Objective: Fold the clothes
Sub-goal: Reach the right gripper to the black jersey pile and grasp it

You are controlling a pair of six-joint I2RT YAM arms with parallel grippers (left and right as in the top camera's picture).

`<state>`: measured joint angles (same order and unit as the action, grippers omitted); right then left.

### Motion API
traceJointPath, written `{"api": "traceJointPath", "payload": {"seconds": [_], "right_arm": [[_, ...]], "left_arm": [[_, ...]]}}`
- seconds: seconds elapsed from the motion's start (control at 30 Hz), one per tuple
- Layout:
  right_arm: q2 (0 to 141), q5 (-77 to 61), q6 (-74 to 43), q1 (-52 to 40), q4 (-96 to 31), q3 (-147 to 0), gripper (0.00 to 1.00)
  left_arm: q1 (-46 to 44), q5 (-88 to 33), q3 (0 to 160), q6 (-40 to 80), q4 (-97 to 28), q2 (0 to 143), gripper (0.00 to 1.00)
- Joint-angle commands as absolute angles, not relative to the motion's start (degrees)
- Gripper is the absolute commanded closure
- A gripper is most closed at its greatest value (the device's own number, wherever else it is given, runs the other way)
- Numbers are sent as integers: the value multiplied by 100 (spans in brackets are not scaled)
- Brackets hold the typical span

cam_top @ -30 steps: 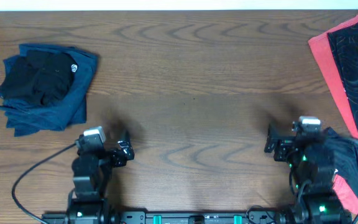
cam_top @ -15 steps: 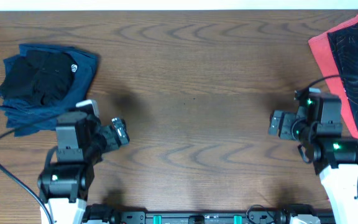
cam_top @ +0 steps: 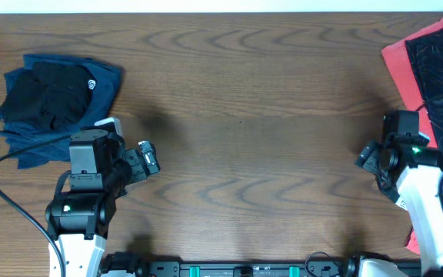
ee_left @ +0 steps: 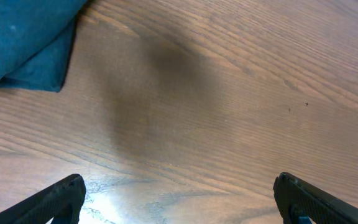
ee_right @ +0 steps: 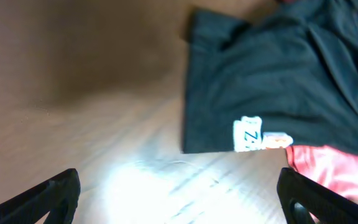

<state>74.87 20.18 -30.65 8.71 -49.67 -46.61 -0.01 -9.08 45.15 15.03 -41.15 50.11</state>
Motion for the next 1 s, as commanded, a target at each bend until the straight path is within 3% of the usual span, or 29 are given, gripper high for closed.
{"api": "traceJointPath", "payload": {"seconds": [0.0,0.43,0.63,0.7,0.8,0.9,0.97], "right_arm": [[7811,2246,-3472,1162,-4947,-4442,1],[8176,2270,-3470,1737,-3994,-3579,2],[8176,2268,-3470,1859,-3385,-3083,8],[8176,2255,-3470,1859,-3208,-2958,12],[8176,2248,-3470,1859,-3094,-2904,29],[8176,2255,-3468,1859,-3085,-2904,37],[8176,2281,-3470,1859,-3092,-2904,48]], "left_arm": [[23,-987,4604,1492,-4134,5011,2],[23,-987,4604,1492,-4132,5011,2],[23,-987,4604,1492,-4132,5011,2],[23,-987,4604,1492,-4132,5011,2],[23,-987,4604,1492,-4132,5011,2],[23,-987,4604,1492,-4132,5011,2],[23,-987,4604,1492,-4132,5011,2]]}}
